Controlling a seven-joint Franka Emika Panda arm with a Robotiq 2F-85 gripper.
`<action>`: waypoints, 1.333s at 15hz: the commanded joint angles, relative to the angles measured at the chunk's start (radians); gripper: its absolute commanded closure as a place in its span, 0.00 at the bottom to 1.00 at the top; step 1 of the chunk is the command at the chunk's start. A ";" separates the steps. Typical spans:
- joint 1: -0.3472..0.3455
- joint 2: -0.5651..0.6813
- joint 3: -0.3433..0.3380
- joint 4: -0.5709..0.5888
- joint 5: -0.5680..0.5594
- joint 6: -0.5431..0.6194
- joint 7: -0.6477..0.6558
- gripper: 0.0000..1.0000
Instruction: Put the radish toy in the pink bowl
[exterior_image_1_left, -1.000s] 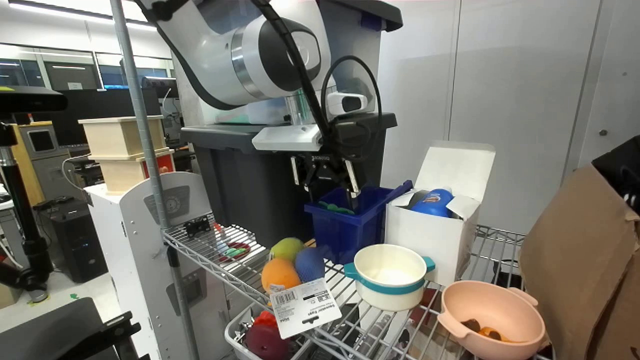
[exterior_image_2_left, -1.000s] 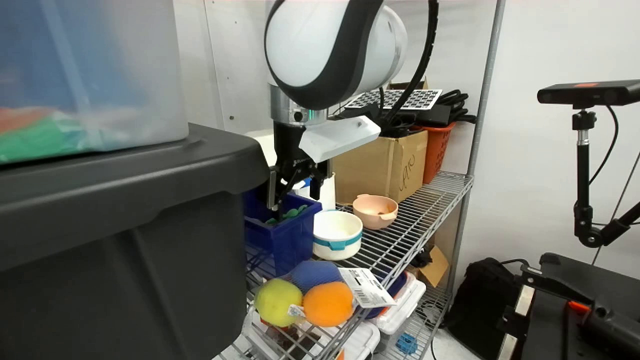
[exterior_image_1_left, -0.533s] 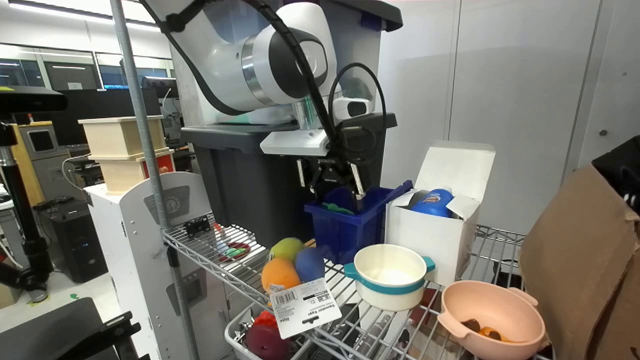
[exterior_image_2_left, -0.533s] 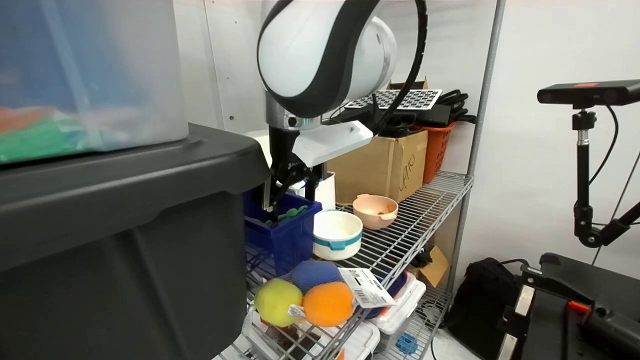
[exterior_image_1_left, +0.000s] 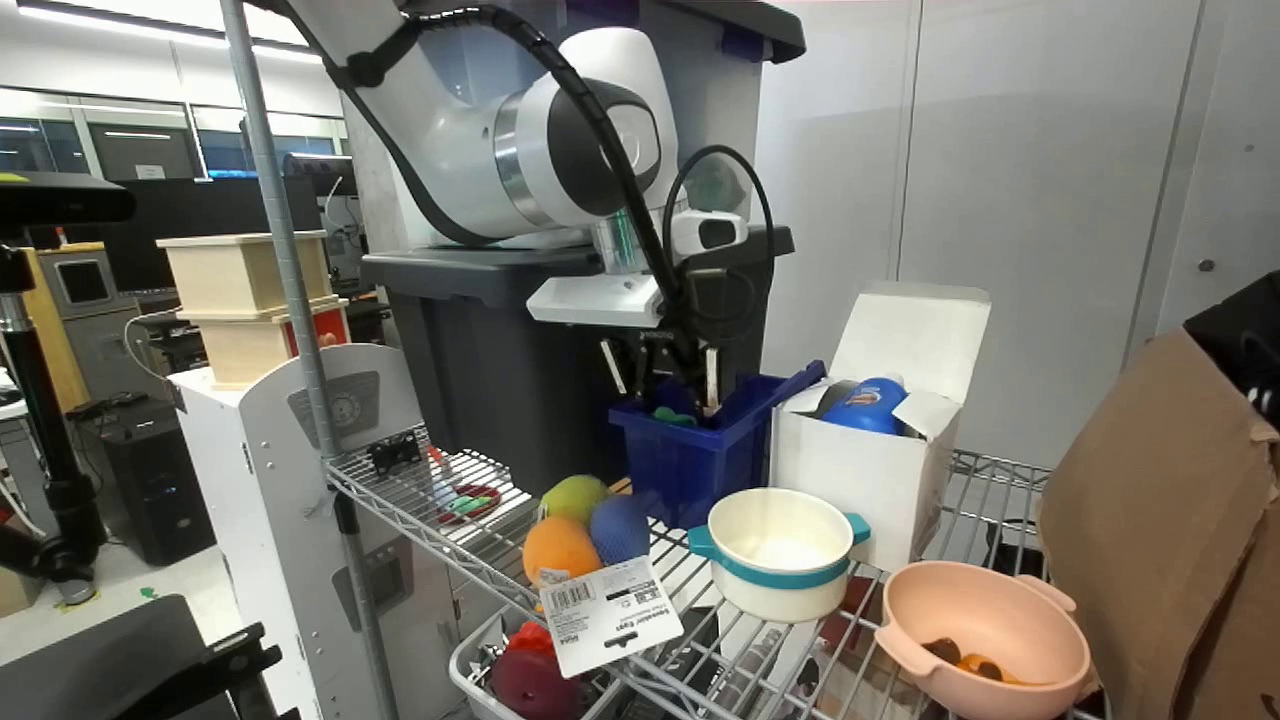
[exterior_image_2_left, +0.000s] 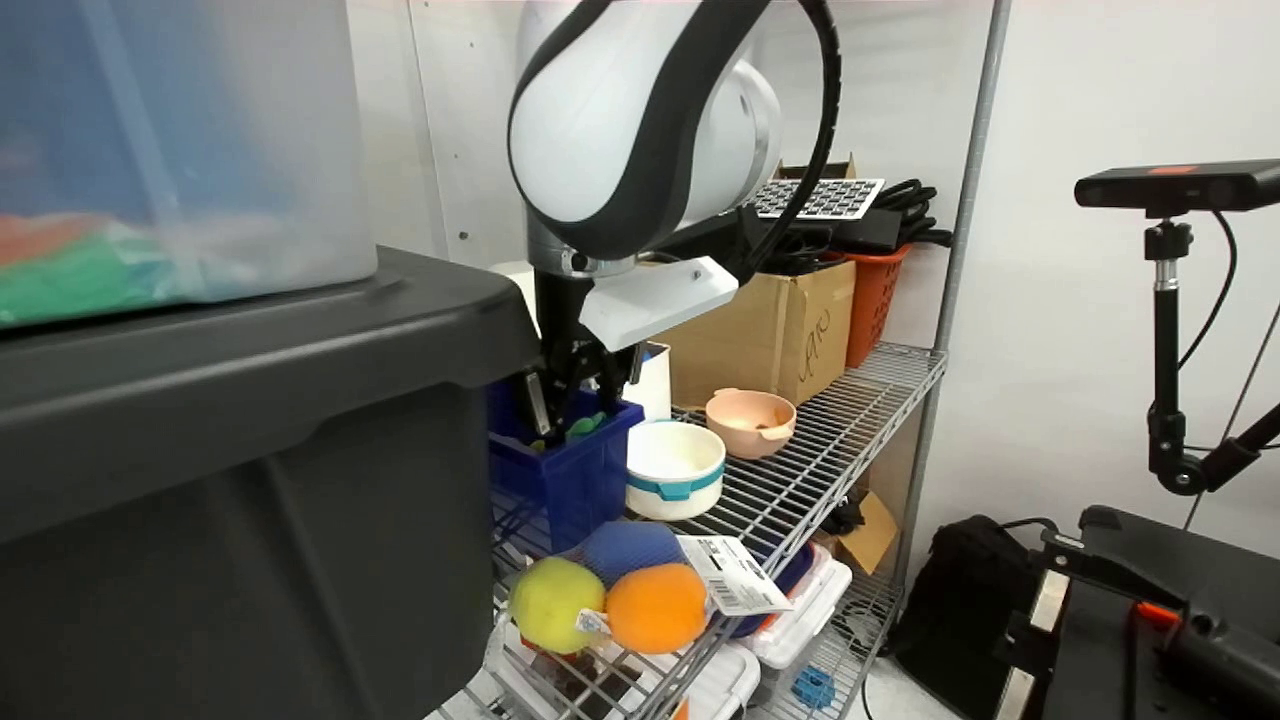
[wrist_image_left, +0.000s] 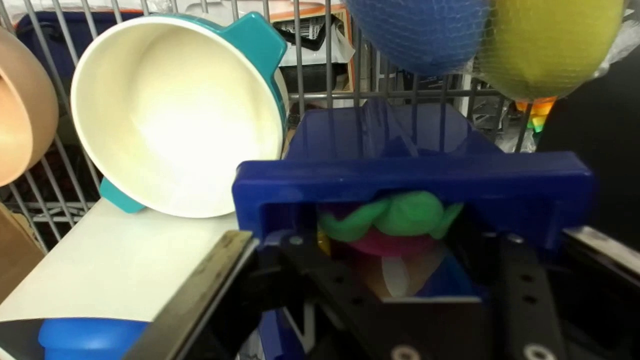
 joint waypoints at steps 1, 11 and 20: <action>-0.009 0.016 0.012 0.038 0.024 -0.030 -0.011 0.65; -0.039 -0.012 0.016 0.043 0.051 -0.040 -0.027 1.00; -0.110 -0.130 0.036 -0.017 0.123 -0.038 -0.072 0.98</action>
